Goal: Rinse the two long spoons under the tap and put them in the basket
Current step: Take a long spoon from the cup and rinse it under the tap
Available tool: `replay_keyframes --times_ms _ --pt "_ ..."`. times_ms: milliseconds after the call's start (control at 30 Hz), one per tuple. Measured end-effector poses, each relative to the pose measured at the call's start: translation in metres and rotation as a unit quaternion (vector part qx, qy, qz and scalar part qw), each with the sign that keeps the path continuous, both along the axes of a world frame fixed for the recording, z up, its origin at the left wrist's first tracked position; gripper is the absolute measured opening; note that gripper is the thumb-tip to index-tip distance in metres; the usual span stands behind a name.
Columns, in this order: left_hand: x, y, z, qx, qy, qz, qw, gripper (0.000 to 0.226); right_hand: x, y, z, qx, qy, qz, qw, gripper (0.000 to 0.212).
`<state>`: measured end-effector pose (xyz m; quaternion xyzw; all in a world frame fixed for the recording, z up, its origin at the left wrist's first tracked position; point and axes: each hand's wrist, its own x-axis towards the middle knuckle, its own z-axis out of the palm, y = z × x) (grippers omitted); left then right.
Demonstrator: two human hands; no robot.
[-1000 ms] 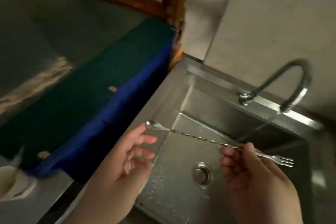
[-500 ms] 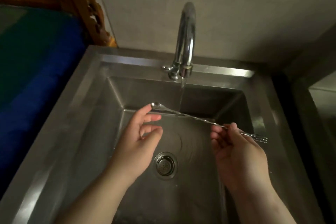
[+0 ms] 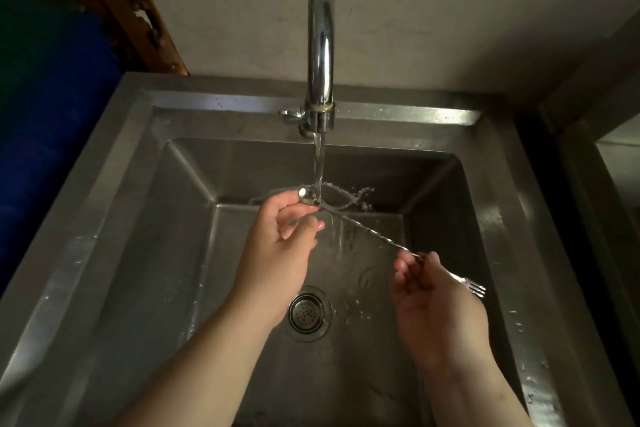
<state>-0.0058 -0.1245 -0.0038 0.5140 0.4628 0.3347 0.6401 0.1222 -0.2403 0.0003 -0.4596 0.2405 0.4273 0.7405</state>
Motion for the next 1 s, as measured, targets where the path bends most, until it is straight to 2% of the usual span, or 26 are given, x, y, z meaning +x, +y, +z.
replay_keyframes --times_ms 100,167,333,467,533,600,667,733,767,800,867,1000 --pt "0.014 0.006 0.005 -0.046 -0.054 0.025 0.997 0.013 -0.004 0.001 -0.005 0.008 0.058 -0.01 0.998 0.027" --pt "0.024 0.01 0.011 -0.053 -0.075 0.015 0.996 0.013 -0.01 0.004 -0.013 0.005 0.104 -0.002 0.995 0.029" --pt "0.037 0.01 0.019 0.049 -0.058 -0.062 0.995 0.026 -0.03 0.017 -0.034 0.01 0.191 0.064 0.979 0.029" --pt "0.035 0.006 0.018 0.114 -0.042 -0.088 0.989 0.022 -0.043 0.026 -0.043 -0.018 0.178 0.115 0.977 0.029" --pt "0.032 0.007 0.018 0.124 -0.036 -0.084 0.988 0.023 -0.046 0.032 -0.043 -0.085 0.11 0.164 0.977 0.03" --pt "0.031 0.011 0.018 0.121 -0.032 -0.072 0.989 0.027 -0.048 0.04 -0.041 -0.19 -0.047 0.237 0.952 0.026" --pt "0.032 0.016 0.02 0.13 -0.022 -0.068 0.989 0.032 -0.048 0.048 -0.034 -0.259 -0.27 0.308 0.875 0.021" --pt "0.032 0.021 0.022 0.143 -0.012 -0.069 0.987 0.034 -0.048 0.056 -0.022 -0.229 -0.427 0.349 0.802 0.032" --pt "0.032 0.023 0.023 0.145 -0.01 -0.069 0.987 0.034 -0.048 0.06 -0.017 -0.195 -0.474 0.356 0.781 0.034" --pt "0.031 0.024 0.024 0.144 -0.011 -0.065 0.987 0.031 -0.048 0.066 -0.01 -0.158 -0.503 0.357 0.771 0.031" --pt "0.028 0.027 0.027 0.141 -0.014 -0.04 0.989 0.021 -0.046 0.077 0.003 -0.087 -0.5 0.344 0.79 0.024" --pt "0.023 0.033 0.034 0.107 -0.061 0.027 0.992 0.017 -0.045 0.095 0.017 -0.035 -0.5 0.318 0.805 0.042"
